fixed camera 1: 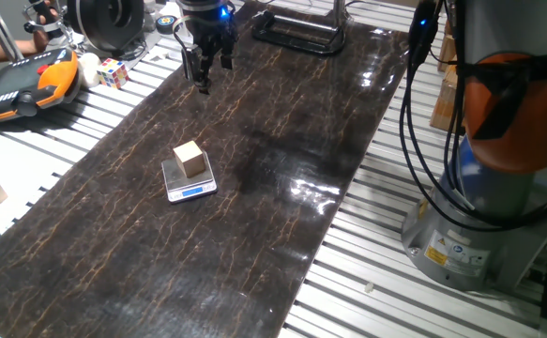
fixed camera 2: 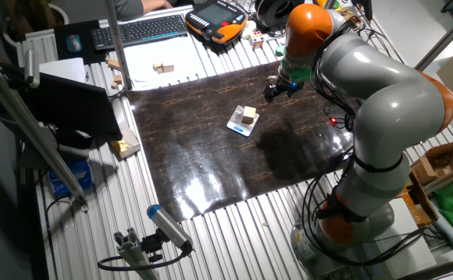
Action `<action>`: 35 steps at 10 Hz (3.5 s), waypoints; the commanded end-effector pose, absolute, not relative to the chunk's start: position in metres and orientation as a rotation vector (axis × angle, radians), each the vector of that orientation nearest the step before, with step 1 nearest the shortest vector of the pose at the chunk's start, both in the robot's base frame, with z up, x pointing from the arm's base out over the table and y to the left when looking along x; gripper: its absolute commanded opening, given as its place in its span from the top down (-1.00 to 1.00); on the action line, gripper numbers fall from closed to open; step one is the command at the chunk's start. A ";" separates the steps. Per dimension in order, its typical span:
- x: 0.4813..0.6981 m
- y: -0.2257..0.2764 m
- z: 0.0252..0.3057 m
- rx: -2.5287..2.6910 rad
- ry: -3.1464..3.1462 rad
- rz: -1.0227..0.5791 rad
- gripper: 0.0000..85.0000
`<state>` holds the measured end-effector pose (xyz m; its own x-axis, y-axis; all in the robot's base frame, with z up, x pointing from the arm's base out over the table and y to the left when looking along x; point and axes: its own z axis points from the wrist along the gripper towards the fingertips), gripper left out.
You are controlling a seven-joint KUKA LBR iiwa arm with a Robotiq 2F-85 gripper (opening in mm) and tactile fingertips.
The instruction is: Remove the object from the scale
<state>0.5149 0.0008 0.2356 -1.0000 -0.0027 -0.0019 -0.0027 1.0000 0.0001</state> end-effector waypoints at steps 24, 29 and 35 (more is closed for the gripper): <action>0.514 -0.002 0.236 -0.404 3.441 -0.094 0.98; 0.514 -0.002 0.236 -0.479 3.439 -0.080 0.98; 0.514 -0.002 0.236 -0.016 3.402 -0.061 0.98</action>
